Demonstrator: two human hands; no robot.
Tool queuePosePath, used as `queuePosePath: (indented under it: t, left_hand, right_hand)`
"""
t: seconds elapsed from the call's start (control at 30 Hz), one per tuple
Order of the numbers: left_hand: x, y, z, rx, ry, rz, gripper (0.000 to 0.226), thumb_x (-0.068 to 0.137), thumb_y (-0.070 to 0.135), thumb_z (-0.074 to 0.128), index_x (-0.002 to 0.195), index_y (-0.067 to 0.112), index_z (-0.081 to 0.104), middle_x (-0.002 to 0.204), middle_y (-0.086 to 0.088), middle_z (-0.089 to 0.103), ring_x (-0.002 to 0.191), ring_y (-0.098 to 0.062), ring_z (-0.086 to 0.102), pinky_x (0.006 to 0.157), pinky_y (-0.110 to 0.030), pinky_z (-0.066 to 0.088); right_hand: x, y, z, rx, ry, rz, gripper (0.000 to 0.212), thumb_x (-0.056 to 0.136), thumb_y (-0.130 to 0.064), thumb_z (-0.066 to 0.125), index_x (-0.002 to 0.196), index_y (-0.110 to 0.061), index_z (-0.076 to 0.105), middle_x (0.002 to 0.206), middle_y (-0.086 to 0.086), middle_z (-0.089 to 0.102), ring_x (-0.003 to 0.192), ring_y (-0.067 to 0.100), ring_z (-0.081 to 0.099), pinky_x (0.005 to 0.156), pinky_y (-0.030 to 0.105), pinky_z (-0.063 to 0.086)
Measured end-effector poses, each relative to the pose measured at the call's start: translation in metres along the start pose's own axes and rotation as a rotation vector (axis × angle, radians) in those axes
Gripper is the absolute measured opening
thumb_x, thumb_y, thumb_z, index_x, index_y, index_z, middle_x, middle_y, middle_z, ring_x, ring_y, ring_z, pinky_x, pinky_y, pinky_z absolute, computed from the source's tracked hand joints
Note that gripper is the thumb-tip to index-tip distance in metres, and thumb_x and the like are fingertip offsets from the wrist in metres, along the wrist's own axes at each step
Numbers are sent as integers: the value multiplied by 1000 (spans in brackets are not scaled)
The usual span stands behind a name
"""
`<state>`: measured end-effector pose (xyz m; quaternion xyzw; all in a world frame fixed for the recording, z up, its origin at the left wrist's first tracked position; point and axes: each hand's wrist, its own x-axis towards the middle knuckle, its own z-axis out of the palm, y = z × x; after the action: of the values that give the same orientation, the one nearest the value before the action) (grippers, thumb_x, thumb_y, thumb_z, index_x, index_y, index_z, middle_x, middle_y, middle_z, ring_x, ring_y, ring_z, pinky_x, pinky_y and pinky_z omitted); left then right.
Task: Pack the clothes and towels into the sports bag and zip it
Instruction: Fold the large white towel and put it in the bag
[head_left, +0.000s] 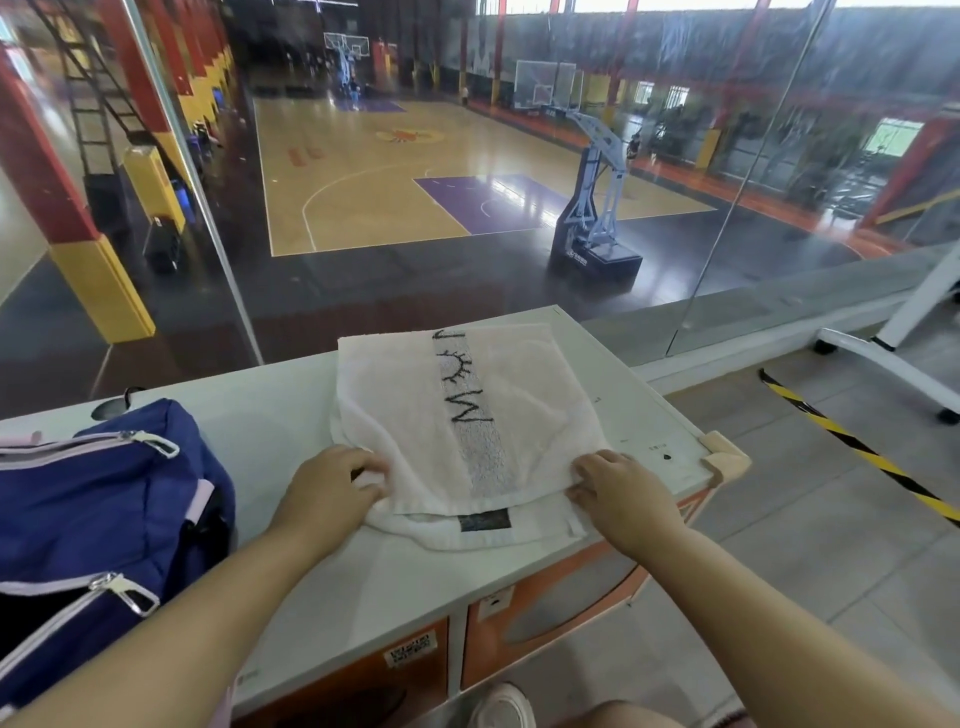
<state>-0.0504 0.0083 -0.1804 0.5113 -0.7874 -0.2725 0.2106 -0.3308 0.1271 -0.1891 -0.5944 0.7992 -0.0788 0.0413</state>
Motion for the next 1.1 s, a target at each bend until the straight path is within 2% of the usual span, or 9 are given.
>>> queuePosePath:
  t: [0.1, 0.2, 0.33, 0.43, 0.57, 0.7, 0.8, 0.93, 1.1]
  left_hand:
    - [-6, 1, -3, -103, 134, 10, 26, 83, 13, 66, 109, 15, 67, 103, 6, 57, 95, -14, 55, 83, -22, 38]
    - [-10, 1, -14, -227, 208, 18, 36, 81, 15, 70, 115, 14, 63, 108, 4, 56, 92, -15, 58, 84, -27, 45]
    - [-14, -9, -24, -306, 69, 16, 69, 71, 12, 79, 133, 16, 47, 124, 4, 43, 90, -10, 62, 82, -27, 50]
    - [-21, -16, -22, -112, -107, 17, 92, 69, 16, 81, 144, 19, 27, 127, 12, 24, 98, -9, 57, 86, -27, 50]
    - [-26, -17, -15, 152, -144, 87, 84, 78, 24, 72, 145, 20, 22, 136, 10, 17, 101, -9, 49, 89, -26, 47]
    - [-21, -17, -16, 143, -75, 95, 60, 87, 22, 63, 140, 14, 36, 136, 4, 30, 95, -10, 47, 88, -25, 41]
    - [-17, -13, -18, 36, 0, 99, 50, 86, 15, 64, 133, 9, 47, 123, 2, 40, 93, -10, 48, 86, -21, 36]
    - [-9, -1, -32, -118, 56, 55, 45, 83, 12, 67, 126, 12, 54, 116, 2, 44, 87, -12, 53, 84, -22, 37]
    - [8, 8, -49, -201, -100, -78, 46, 80, 11, 69, 124, 16, 56, 117, -1, 55, 94, -17, 55, 86, -28, 40]
  right_hand:
    - [0, 1, 2, 2, 85, -14, 23, 93, -30, 48, 108, -18, 60, 103, -2, 63, 97, 21, 55, 76, 31, 42]
    - [-1, 2, 5, -45, 148, -33, 24, 91, -30, 46, 102, -21, 65, 96, -4, 66, 89, 21, 57, 75, 33, 43]
    - [1, -1, 4, -21, 241, -48, 18, 92, -21, 52, 92, -18, 70, 88, 0, 69, 81, 28, 62, 70, 37, 45]
    - [1, -6, 1, 63, 429, -90, 8, 83, -5, 65, 82, -12, 68, 76, 3, 70, 65, 30, 64, 60, 37, 47]
    - [-3, -10, -7, 39, 485, -235, 26, 69, 12, 62, 70, -13, 54, 59, -1, 58, 48, 21, 48, 54, 29, 38]
    - [-10, -5, -2, -62, 322, -338, 35, 56, 13, 74, 70, -18, 69, 79, -4, 70, 63, 22, 65, 56, 32, 48]
    - [-14, 0, 3, -89, 183, -304, 30, 65, -3, 78, 88, -21, 74, 92, -5, 71, 77, 20, 67, 61, 35, 54]
    - [-18, -2, 1, -30, 41, -203, 41, 86, -31, 61, 125, -19, 56, 127, -4, 53, 111, 21, 55, 92, 36, 47]
    - [-15, -7, -3, 13, 8, -112, 52, 88, -34, 59, 134, -18, 43, 136, -3, 40, 114, 20, 50, 94, 32, 44]
